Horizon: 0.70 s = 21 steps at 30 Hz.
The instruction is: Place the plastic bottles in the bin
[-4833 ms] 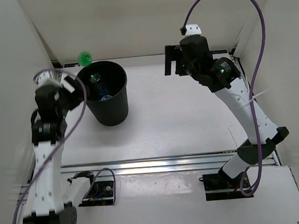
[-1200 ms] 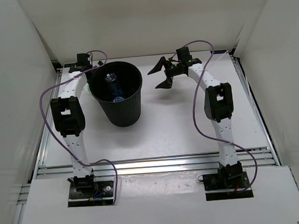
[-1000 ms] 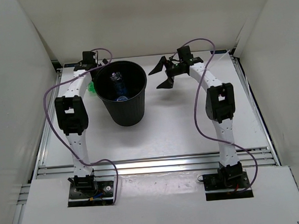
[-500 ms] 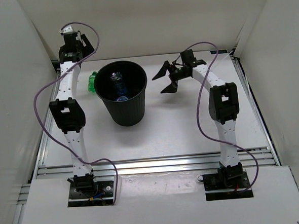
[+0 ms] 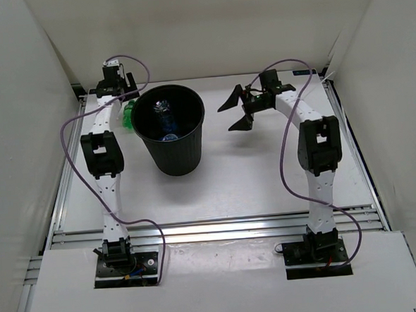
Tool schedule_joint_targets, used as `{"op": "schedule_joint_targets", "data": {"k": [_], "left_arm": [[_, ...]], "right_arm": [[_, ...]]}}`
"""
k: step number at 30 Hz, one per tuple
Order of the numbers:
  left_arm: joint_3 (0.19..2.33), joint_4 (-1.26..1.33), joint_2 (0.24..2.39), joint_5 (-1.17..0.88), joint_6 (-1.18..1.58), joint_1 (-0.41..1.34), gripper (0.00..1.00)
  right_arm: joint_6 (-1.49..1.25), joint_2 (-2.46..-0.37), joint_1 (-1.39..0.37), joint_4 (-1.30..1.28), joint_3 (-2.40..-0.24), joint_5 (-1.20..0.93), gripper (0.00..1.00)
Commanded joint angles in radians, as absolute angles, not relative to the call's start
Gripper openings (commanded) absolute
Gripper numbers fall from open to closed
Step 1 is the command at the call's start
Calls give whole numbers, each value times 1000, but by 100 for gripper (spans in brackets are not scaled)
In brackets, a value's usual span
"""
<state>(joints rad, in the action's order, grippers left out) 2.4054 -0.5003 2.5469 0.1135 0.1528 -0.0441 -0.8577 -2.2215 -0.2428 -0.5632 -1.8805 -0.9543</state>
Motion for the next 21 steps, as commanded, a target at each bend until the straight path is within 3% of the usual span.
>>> {"op": "schedule_joint_targets", "data": {"k": [1, 9, 15, 16, 19, 21], "left_arm": [[2405, -477, 2493, 66, 115, -57, 96], [2215, -477, 2445, 9, 106, -57, 95], [2186, -477, 2454, 9, 115, -57, 93], [2186, -477, 2463, 9, 129, -57, 90], [2174, -477, 2464, 9, 138, -57, 60], [2151, -477, 2448, 18, 138, -57, 46]], "right_arm": [[-841, -2155, -198, -534, -1850, -996, 100], [-841, -2146, -164, -534, -1787, -986, 100], [-841, -2126, -144, -534, -1767, -986, 100], [-841, -2126, -144, -534, -1757, -986, 100], [-831, -2108, -135, -534, -1734, -986, 100], [-822, -2108, -126, -534, -1724, -977, 100]]}}
